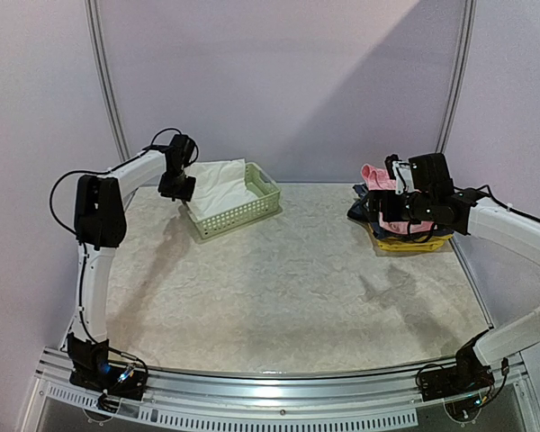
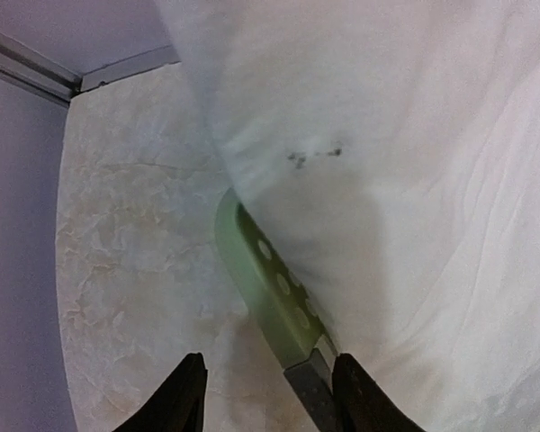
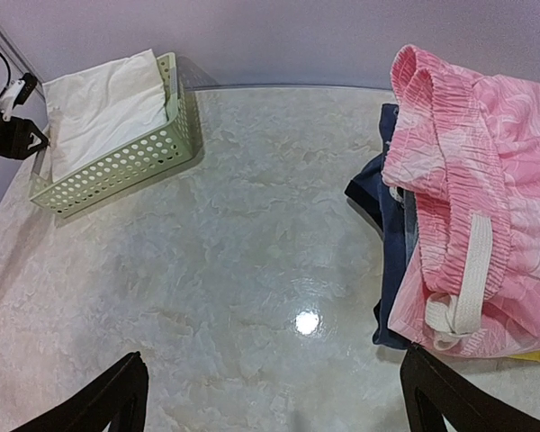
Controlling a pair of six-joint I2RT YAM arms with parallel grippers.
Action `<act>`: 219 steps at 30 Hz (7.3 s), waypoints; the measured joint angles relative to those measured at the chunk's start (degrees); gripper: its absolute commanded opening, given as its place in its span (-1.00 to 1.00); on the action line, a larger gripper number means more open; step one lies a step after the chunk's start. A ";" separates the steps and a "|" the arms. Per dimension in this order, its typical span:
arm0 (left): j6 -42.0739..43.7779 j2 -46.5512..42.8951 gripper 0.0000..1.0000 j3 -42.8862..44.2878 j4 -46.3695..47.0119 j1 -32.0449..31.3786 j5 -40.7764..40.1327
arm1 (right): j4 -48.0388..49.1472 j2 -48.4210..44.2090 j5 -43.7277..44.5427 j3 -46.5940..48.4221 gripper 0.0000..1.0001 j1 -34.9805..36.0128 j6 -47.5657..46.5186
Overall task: Fold and stack the mixed laundry pile
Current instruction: Move the bin to the corner of the board, then pick up the crumpled T-shirt from the bin, then pass from the left arm to the right, then pick up the crumpled T-shirt from the center of the board.
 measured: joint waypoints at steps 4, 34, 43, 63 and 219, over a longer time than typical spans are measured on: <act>-1.05 -2.64 0.36 -1.55 0.13 0.15 -2.40 | 0.02 -0.13 -0.68 0.00 0.98 0.02 0.07; -0.04 6.16 -1.00 4.02 20.92 2.91 13.49 | -0.17 -0.17 -0.90 0.00 0.98 0.46 0.17; 2.38 -0.79 -1.00 -2.56 23.69 0.09 15.45 | -0.20 -0.17 -0.85 0.00 0.98 0.46 0.15; 6.36 -21.44 -1.00 -5.31 24.94 -11.32 24.83 | -0.09 -0.44 1.25 0.00 0.98 0.46 0.09; 1.46 -59.04 -0.20 -66.88 50.31 -31.45 29.68 | -3.56 12.81 -5.68 30.69 -1.00 22.80 -20.41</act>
